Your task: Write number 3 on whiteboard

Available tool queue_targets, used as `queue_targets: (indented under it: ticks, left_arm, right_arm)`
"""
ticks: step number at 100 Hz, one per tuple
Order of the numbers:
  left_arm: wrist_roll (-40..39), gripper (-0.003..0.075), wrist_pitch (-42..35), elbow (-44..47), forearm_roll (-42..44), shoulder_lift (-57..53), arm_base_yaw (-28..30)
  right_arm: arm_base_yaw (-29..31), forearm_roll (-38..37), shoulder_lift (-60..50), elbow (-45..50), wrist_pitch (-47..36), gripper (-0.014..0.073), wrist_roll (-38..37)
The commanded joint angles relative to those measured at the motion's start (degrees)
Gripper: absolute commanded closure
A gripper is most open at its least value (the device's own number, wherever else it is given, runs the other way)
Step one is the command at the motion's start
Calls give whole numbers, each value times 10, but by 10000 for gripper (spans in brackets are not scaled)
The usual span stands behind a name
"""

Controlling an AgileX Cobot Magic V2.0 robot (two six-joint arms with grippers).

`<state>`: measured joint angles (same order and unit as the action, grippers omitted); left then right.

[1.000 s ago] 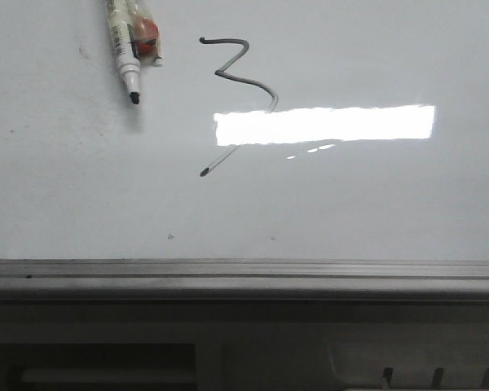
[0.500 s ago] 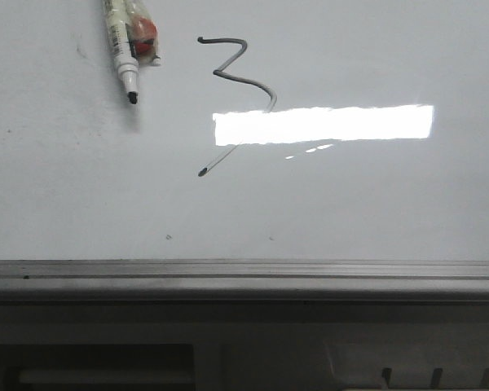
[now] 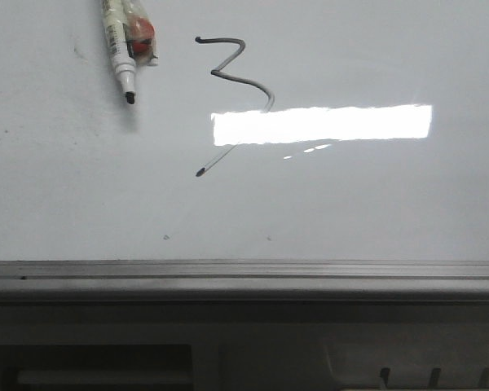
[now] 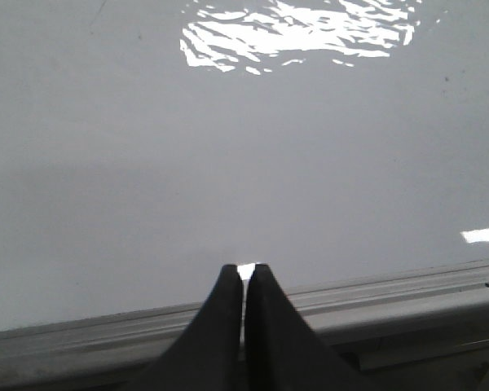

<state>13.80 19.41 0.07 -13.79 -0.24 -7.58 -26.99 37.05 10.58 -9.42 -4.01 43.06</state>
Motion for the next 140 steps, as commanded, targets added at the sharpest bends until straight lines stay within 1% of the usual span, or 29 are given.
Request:
queue_targets:
  ticks: [1,28,34,39,46,48,53,58,60,63,70,75,84,96,113,118,132,140]
  left_arm:
    - [-5,741,-27,5,-3,-13,0]
    - [-5,741,-27,5,-3,-13,0]
    - [-5,741,-27,5,-3,-13,0]
    - [-5,741,-27,5,-3,-13,0]
    - [-5,741,-27,5,-3,-13,0]
    - [-5,741,-27,5,-3,-13,0]
    - [-5,741,-27,5,-3,-13,0]
    - [-5,741,-27,5,-3,-13,0]
    - [-5,741,-27,5,-3,-13,0]
    - [-5,741,-27,5,-3,-13,0]
    - [-5,741,-27,5,-3,-13,0]
    - [-5,741,-27,5,-3,-13,0]
    - [-5,741,-27,5,-3,-13,0]
    - [-5,741,-27,5,-3,-13,0]
    - [-5,741,-27,5,-3,-13,0]
    - [-5,741,-27,5,-3,-13,0]
    - [-5,741,-27,5,-3,-13,0]
    - [-5,741,-27,5,-3,-13,0]
  right_arm:
    - [4,-3,5,-16,-40,657,2]
    - [4,-3,5,-13,-46,656,2]
    - [4,-3,4,-1,-47,656,2]
    - [4,-19,3,10,-54,657,2]
    - [6,-75,5,33,-93,656,-15]
    - [12,-120,5,40,-104,656,-45]
    - [26,-192,5,59,-126,656,-113]
    - [50,-284,5,76,-127,656,-226]
    - [62,-303,5,82,-121,656,-254]
    - [83,-349,5,89,-110,656,-320]
    - [126,-421,5,104,-74,656,-422]
    - [152,-449,5,115,-58,656,-454]
    - [188,-457,4,116,-13,656,-456]
    - [214,-457,-9,116,52,656,-456]
    - [218,-457,-52,116,158,656,-456]
    - [218,-457,-72,116,200,656,-456]
    - [218,-457,-123,116,218,656,-456]
    - [218,-457,-121,116,218,656,-456]
